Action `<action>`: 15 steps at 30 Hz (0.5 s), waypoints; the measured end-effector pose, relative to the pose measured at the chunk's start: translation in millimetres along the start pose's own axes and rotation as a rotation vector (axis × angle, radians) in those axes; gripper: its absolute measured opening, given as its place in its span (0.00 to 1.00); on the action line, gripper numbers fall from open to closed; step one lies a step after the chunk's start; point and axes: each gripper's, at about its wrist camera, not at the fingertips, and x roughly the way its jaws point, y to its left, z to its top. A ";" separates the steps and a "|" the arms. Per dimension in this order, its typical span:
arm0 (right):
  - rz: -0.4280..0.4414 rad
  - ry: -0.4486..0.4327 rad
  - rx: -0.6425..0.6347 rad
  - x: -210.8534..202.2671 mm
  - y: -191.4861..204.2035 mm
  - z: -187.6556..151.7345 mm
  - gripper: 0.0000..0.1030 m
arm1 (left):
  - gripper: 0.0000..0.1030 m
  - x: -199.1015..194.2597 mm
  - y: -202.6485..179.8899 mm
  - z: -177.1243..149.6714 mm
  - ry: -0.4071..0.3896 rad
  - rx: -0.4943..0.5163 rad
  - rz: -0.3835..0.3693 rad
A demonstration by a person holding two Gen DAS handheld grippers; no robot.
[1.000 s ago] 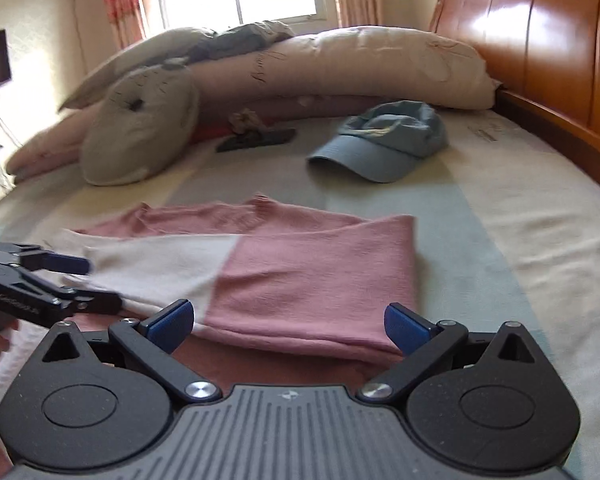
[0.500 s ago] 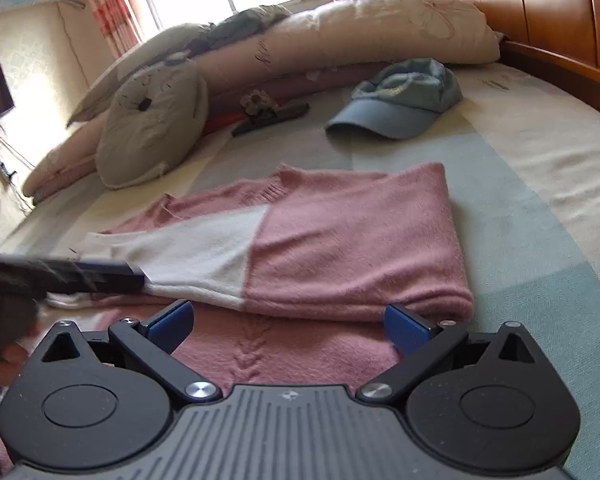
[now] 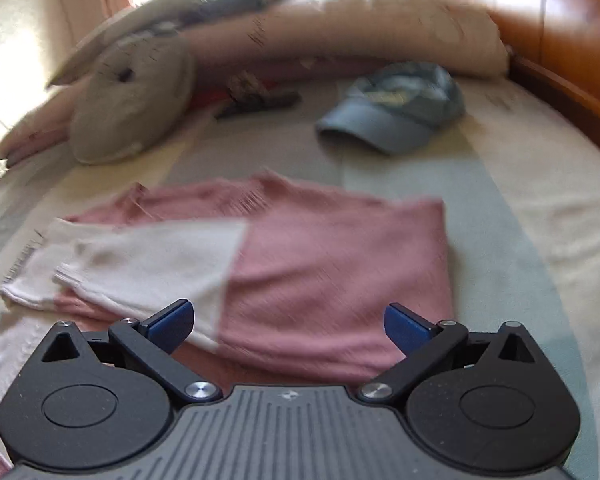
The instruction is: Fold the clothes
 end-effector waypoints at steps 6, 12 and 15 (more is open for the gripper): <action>-0.147 0.112 -0.038 60.3 21.2 8.2 1.00 | 0.99 -41.8 -6.3 -28.0 -0.005 -0.015 0.005; -0.133 0.119 -0.002 25.3 21.5 1.1 1.00 | 0.99 -56.5 -18.1 -56.6 0.019 0.038 0.044; -0.105 0.095 -0.038 -22.4 34.8 -23.2 1.00 | 0.99 -57.0 -30.1 -70.7 0.005 0.042 0.046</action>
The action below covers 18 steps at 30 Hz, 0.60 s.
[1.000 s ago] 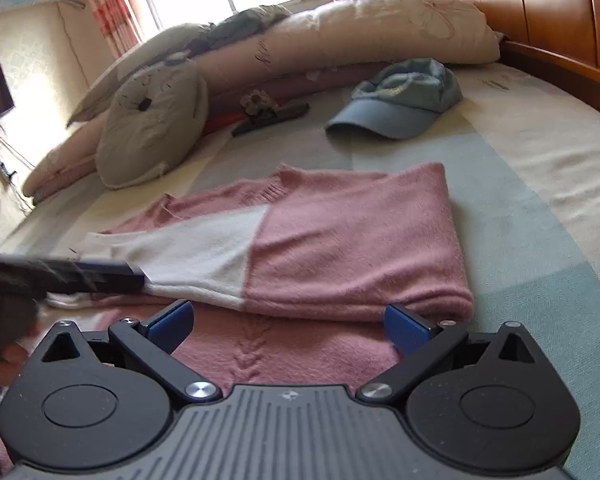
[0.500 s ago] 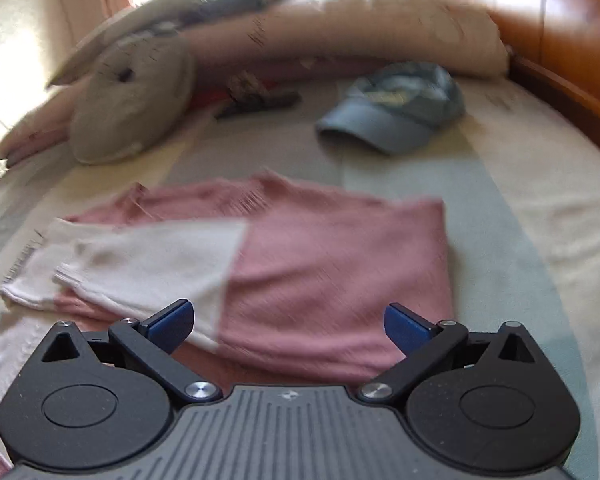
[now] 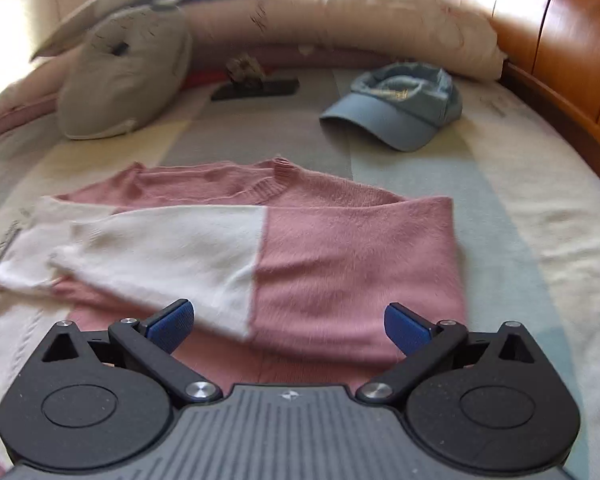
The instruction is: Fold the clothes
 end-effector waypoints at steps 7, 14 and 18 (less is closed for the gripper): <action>0.018 0.012 -0.102 -67.1 32.5 -93.3 1.00 | 0.99 22.2 -38.9 -48.8 0.030 0.004 0.014; -0.026 0.047 -0.030 -91.0 28.9 -159.8 1.00 | 0.99 10.6 -51.9 -104.0 0.057 -0.045 0.020; -0.036 0.074 -0.073 -112.7 24.1 -183.2 1.00 | 0.99 -5.0 -53.2 -113.0 0.078 -0.031 0.021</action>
